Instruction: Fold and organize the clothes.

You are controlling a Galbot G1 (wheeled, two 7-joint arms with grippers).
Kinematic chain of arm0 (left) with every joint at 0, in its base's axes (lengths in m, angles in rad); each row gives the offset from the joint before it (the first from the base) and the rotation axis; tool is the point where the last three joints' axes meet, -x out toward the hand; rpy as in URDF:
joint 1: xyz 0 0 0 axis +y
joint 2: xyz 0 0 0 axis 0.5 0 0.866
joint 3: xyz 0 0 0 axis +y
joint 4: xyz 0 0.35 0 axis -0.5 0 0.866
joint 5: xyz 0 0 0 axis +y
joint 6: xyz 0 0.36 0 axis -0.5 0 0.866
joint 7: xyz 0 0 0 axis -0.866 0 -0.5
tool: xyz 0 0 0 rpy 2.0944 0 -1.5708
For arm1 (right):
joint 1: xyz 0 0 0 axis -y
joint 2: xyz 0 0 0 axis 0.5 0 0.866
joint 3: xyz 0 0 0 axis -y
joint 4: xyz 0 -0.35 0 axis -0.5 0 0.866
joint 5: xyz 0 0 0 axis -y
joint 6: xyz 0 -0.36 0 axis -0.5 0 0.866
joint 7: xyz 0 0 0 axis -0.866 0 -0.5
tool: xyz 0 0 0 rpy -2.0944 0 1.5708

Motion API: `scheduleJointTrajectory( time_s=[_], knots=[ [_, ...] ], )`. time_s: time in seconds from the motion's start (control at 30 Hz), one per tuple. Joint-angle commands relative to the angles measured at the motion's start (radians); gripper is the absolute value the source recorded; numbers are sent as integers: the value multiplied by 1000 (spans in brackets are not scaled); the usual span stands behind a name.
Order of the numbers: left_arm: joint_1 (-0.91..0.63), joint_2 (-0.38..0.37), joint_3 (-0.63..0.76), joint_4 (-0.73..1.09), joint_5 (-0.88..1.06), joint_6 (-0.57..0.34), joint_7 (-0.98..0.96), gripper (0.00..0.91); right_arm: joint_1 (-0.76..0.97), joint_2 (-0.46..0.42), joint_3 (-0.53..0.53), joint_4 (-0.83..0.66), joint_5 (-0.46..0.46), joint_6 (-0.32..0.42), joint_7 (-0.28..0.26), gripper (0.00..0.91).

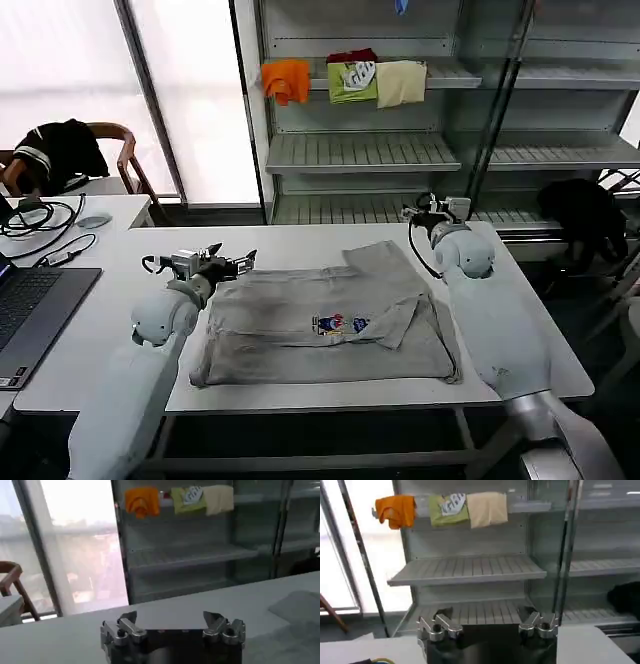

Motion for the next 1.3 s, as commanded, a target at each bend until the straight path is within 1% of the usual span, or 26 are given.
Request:
scheduleJointTrajectory(
  time_s=[0.03,0.33,0.43,1.3],
  knots=[
    [-57,-28,9,155,27,-6,1,907,64,75,-16,-227,-39,34,-29,907],
    [-43,-27,-1,190,39,-16,3,907,83,128,-17,-304,-63,53,-38,907],
    [-43,-37,-2,194,44,-16,2,907,84,141,-1,-317,-71,52,-37,907],
    [-39,-53,-16,238,67,-15,6,907,41,153,8,-317,-87,50,-35,907]
  ],
)
